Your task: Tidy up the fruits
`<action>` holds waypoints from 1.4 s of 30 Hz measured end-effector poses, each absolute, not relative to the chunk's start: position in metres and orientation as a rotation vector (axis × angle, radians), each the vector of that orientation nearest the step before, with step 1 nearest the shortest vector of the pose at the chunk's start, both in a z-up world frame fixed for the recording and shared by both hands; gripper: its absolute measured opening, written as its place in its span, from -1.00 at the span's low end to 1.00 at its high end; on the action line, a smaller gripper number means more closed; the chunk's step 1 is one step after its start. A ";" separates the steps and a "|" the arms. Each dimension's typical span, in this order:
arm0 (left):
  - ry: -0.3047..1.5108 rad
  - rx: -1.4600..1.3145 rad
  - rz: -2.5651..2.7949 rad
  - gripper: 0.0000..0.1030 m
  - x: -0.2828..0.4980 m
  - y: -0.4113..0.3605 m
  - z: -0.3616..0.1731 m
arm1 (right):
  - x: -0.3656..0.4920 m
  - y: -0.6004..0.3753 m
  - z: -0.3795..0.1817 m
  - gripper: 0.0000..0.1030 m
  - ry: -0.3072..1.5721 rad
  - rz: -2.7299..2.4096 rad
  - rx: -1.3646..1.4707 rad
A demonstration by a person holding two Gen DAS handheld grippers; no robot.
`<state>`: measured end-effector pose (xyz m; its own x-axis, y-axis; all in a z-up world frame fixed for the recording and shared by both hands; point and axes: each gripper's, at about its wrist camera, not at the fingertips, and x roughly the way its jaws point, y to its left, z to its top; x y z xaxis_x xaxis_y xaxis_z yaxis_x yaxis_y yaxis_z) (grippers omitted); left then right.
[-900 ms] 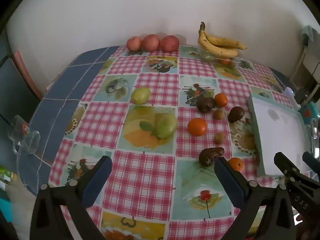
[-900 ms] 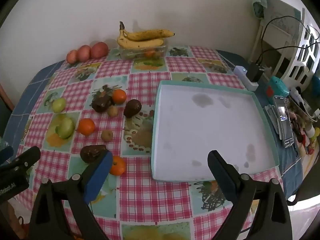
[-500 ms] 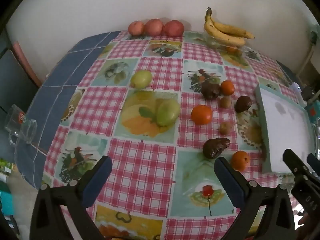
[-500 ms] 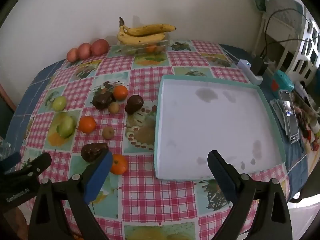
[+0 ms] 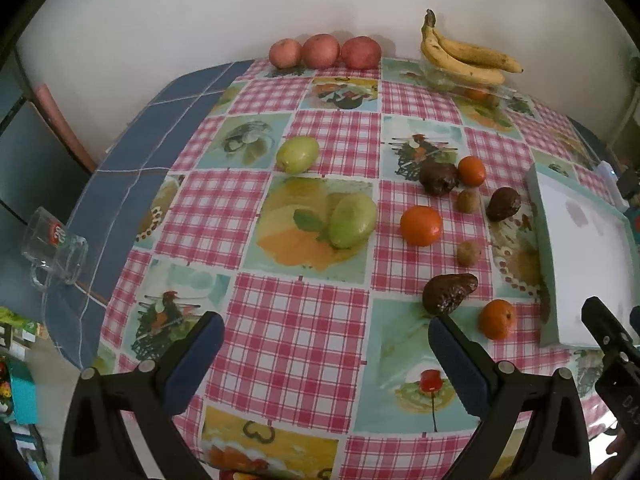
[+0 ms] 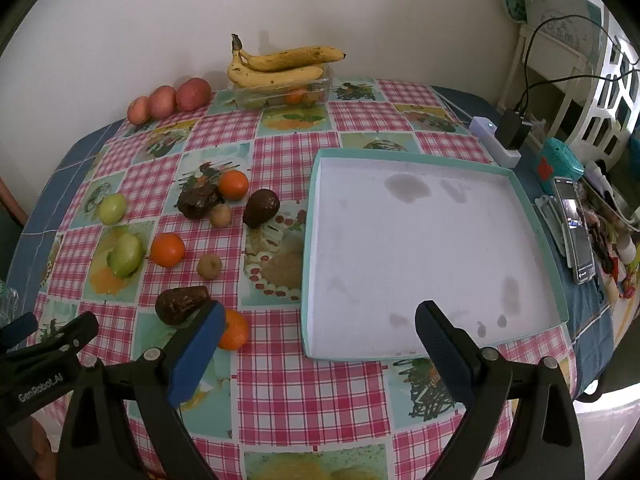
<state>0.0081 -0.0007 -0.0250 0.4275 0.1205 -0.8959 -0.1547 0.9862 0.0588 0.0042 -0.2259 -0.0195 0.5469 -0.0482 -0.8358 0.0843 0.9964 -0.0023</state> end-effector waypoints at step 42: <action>1.118 -0.066 0.189 1.00 0.007 0.004 -0.028 | 0.005 -0.228 -0.020 0.86 0.996 -0.074 0.041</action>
